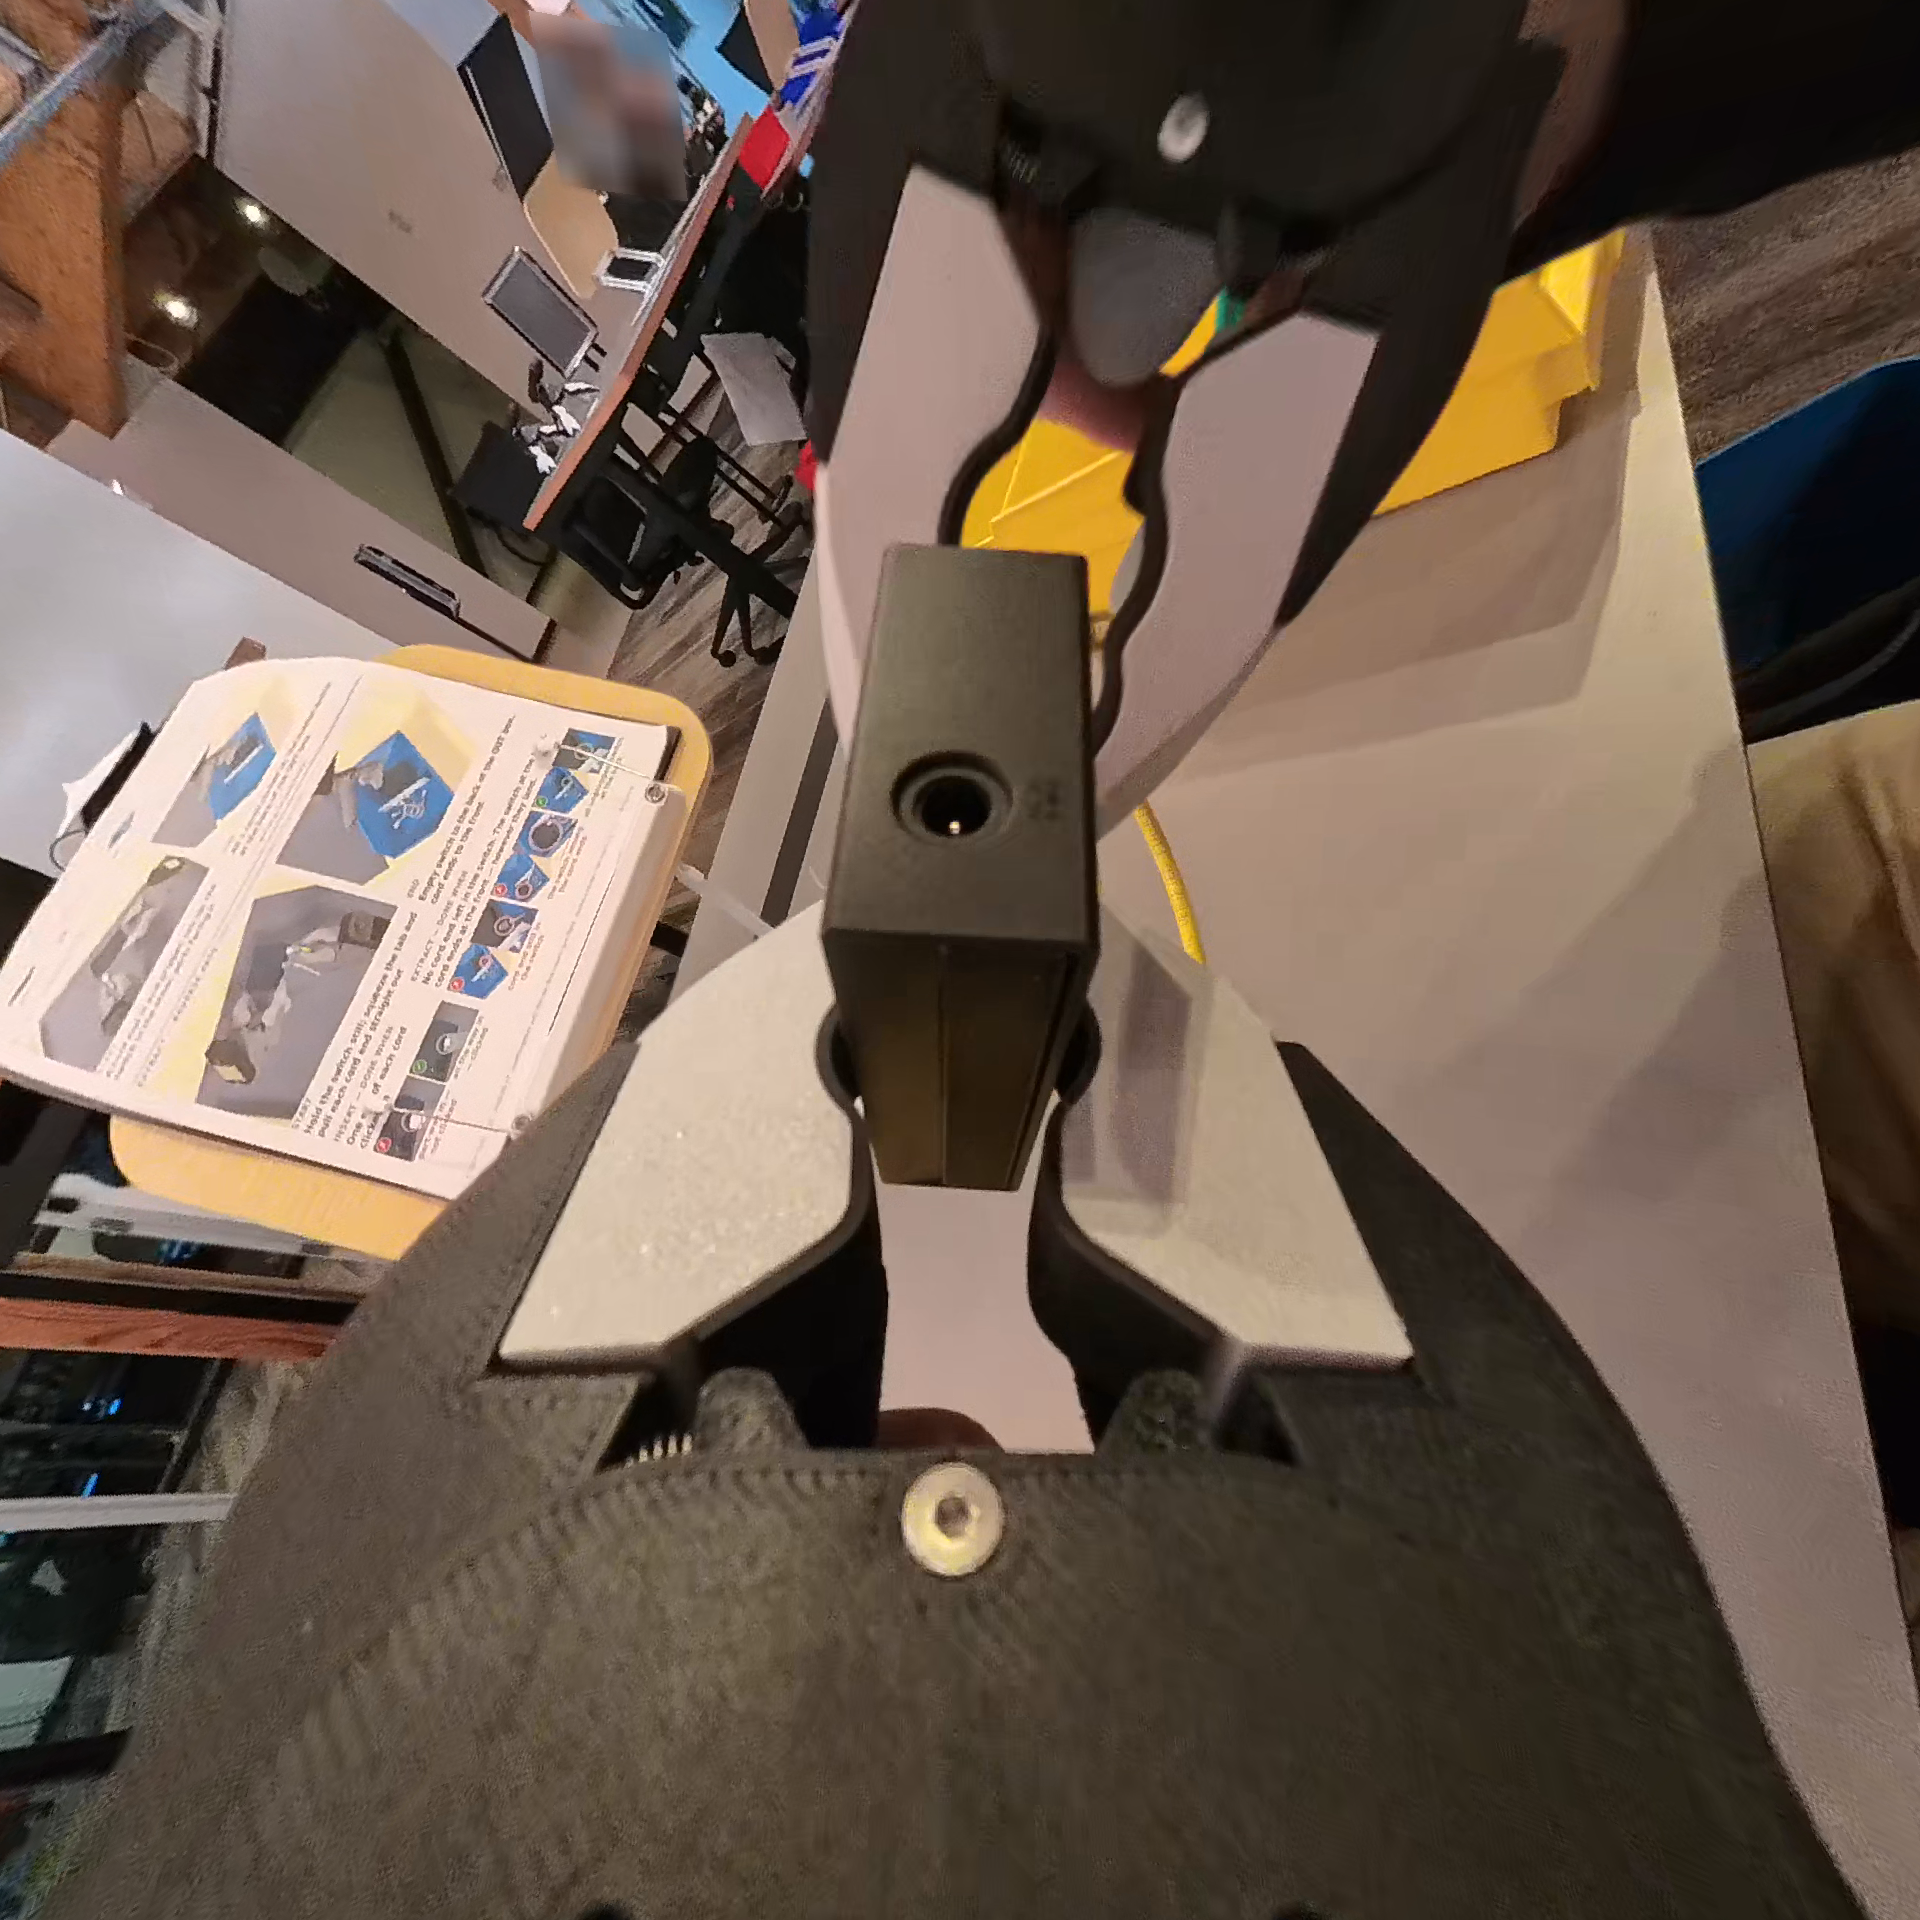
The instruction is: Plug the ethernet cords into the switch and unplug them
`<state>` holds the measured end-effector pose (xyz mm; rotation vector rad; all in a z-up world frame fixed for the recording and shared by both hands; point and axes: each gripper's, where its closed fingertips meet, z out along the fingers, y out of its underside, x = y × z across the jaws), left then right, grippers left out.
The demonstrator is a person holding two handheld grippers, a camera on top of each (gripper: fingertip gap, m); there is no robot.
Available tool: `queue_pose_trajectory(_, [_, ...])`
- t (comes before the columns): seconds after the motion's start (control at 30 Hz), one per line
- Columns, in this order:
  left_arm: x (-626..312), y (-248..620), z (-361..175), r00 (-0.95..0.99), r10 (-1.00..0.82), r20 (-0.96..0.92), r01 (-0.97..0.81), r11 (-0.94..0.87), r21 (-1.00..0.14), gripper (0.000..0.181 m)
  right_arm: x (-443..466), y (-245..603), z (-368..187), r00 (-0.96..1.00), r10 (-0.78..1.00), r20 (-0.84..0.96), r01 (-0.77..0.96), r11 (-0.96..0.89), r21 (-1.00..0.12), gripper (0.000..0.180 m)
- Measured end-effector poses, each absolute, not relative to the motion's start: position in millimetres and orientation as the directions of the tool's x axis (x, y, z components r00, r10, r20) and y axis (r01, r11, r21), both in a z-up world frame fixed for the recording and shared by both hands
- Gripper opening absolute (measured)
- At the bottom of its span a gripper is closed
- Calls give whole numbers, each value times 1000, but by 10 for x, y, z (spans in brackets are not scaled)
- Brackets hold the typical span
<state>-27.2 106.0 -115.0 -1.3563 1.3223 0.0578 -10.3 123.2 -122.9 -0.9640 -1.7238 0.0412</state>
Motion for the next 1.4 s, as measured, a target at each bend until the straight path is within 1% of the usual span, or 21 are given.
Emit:
queue_pose_trajectory(0.03, [-260,1051,-1157,347,-625,-699,-696,328,-639,29,-153,1231,-1246,-70,607,792,570,675,-467,37])
queue_pose_trajectory(0.1, [-230,1026,-1157,330,-617,-714,-704,344,-622,30,-240,1154,-1257,-91,621,779,524,695,-493,29])
queue_pose_trajectory(0.2, [-210,1014,-1151,317,-612,-725,-711,352,-608,29,-268,1132,-1276,-98,603,792,511,713,-480,25])
queue_pose_trajectory(0.47, [-169,989,-1192,284,-620,-731,-729,355,-585,32,-214,1091,-1320,-101,654,750,468,696,-544,20])
queue_pose_trajectory(0.5, [-182,991,-1198,280,-623,-730,-739,346,-578,33,-210,1091,-1301,-90,658,747,461,693,-555,14])
queue_pose_trajectory(0.6, [-182,981,-1190,278,-629,-726,-733,349,-583,32,-207,1062,-1265,-91,672,735,433,691,-579,14])
queue_pose_trajectory(0.7, [-251,1033,-1232,260,-611,-748,-768,338,-543,34,-197,1064,-1251,-91,671,736,434,692,-577,14])
queue_pose_trajectory(0.8, [-231,1008,-1193,288,-646,-707,-724,336,-602,35,-199,1032,-1223,-92,697,711,414,676,-610,13])
queue_pose_trajectory(0.93, [-216,986,-1208,261,-628,-733,-733,365,-574,30,-201,1012,-1212,-99,695,712,397,684,-612,13])
queue_pose_trajectory(1.17, [-196,962,-1198,247,-619,-745,-742,373,-557,30,-177,981,-1190,-118,618,777,387,750,-537,16])
queue_pose_trajectory(1.4, [-154,928,-1220,226,-625,-747,-756,371,-539,29,-131,950,-1211,-183,566,804,406,788,-463,14])
